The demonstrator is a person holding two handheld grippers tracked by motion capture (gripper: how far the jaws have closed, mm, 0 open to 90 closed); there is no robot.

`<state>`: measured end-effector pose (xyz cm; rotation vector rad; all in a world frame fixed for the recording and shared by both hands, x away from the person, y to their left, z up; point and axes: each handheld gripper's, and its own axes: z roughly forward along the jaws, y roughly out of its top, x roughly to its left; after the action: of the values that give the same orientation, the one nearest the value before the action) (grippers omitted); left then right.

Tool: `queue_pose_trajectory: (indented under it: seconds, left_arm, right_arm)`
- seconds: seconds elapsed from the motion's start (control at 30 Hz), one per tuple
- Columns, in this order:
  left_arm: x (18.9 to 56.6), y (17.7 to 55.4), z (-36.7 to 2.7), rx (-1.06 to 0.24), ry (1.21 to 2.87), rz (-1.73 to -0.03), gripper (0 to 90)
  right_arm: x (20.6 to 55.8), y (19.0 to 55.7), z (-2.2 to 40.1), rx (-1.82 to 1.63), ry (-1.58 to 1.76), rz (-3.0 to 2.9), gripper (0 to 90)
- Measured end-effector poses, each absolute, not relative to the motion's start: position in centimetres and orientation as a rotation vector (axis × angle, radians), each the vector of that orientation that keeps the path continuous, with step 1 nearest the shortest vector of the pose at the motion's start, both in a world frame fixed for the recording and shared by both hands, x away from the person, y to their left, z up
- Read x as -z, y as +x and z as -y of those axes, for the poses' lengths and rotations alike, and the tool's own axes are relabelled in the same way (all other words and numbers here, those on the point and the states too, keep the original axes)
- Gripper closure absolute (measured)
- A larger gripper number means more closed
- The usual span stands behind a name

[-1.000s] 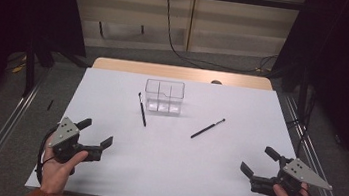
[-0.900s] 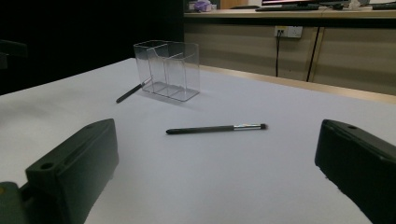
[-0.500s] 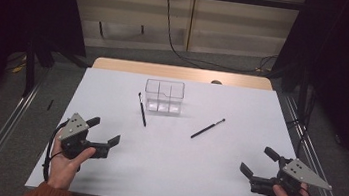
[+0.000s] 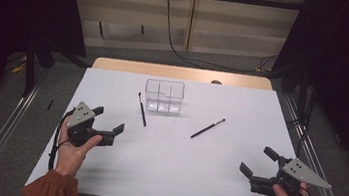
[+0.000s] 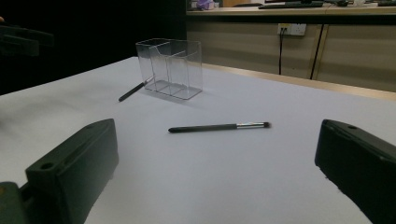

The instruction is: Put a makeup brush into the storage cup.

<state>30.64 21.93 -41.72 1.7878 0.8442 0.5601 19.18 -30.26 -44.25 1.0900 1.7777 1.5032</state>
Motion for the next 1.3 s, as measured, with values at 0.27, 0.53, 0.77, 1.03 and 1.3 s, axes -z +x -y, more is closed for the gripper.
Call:
queue_pose_trajectory:
  seconds: [0.27, 0.53, 0.77, 1.03, 1.3]
  left_arm:
    - [41.3, 31.9, -20.1, -0.546, 1.836, -0.784, 4.5]
    - [40.8, 33.1, -19.5, -0.548, 1.849, -0.812, 4.6]
    - [39.7, 34.2, -18.7, -0.539, 1.829, -0.811, 4.6]
    - [39.3, 35.8, -17.8, -0.562, 1.829, -0.803, 5.7]
    - [38.7, 37.5, -17.2, -0.569, 1.815, -0.821, 5.5]
  right_arm:
    - [44.3, 19.2, 30.0, -1.496, 1.079, -1.801, 0.0]
    - [44.3, 19.3, 30.1, -1.504, 1.09, -1.791, 0.0]
    - [44.3, 19.2, 30.1, -1.503, 1.087, -1.791, 0.0]
    - [44.3, 19.2, 30.1, -1.504, 1.082, -1.794, 0.0]
    - [44.3, 19.2, 30.1, -1.505, 1.083, -1.794, 0.0]
